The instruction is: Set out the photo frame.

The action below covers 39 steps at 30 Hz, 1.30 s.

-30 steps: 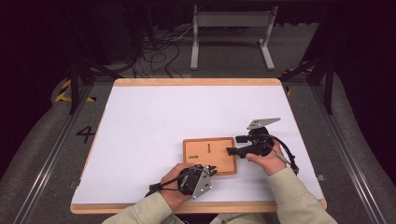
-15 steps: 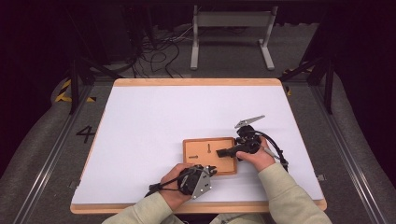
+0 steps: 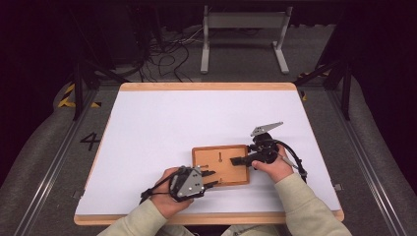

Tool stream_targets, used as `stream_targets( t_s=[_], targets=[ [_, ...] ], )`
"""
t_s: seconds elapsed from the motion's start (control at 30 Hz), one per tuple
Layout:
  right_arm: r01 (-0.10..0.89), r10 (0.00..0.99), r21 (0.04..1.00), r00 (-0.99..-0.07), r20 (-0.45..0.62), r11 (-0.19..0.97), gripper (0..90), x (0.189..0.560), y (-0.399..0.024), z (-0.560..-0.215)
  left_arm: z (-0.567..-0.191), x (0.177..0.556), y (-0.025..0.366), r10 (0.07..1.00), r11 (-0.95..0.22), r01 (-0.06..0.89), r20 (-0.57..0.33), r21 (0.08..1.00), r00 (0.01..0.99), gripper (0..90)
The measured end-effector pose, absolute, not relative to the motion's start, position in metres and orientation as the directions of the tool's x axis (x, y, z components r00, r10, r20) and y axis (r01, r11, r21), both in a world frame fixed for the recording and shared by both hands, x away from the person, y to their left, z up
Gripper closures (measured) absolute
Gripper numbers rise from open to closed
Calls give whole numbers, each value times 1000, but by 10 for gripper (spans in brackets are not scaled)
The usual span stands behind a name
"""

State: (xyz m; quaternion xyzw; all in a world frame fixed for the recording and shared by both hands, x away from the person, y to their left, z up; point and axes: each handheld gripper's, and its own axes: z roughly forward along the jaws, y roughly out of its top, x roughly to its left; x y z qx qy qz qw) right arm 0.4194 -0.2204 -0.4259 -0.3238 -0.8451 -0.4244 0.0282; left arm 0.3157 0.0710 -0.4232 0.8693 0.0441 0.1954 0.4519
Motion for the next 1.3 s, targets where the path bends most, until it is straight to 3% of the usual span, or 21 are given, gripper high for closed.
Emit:
stream_targets(
  t_s=[0.27,0.7,1.07,1.3],
  targets=[
    [440,487,766,-852,191,469,403,395,-226,-412,-407,322,119,400,-464,15,194,886,896,697],
    [193,401,740,-909,-113,644,501,348,-225,-391,-411,339,149,493,-356,168,32,919,869,628],
    [158,357,727,-926,-127,668,592,326,-229,-386,-423,354,162,539,-284,305,-111,909,835,586],
    [150,359,714,-921,-150,684,617,313,-229,-384,-426,359,166,553,-274,354,-154,894,818,534]
  ],
)
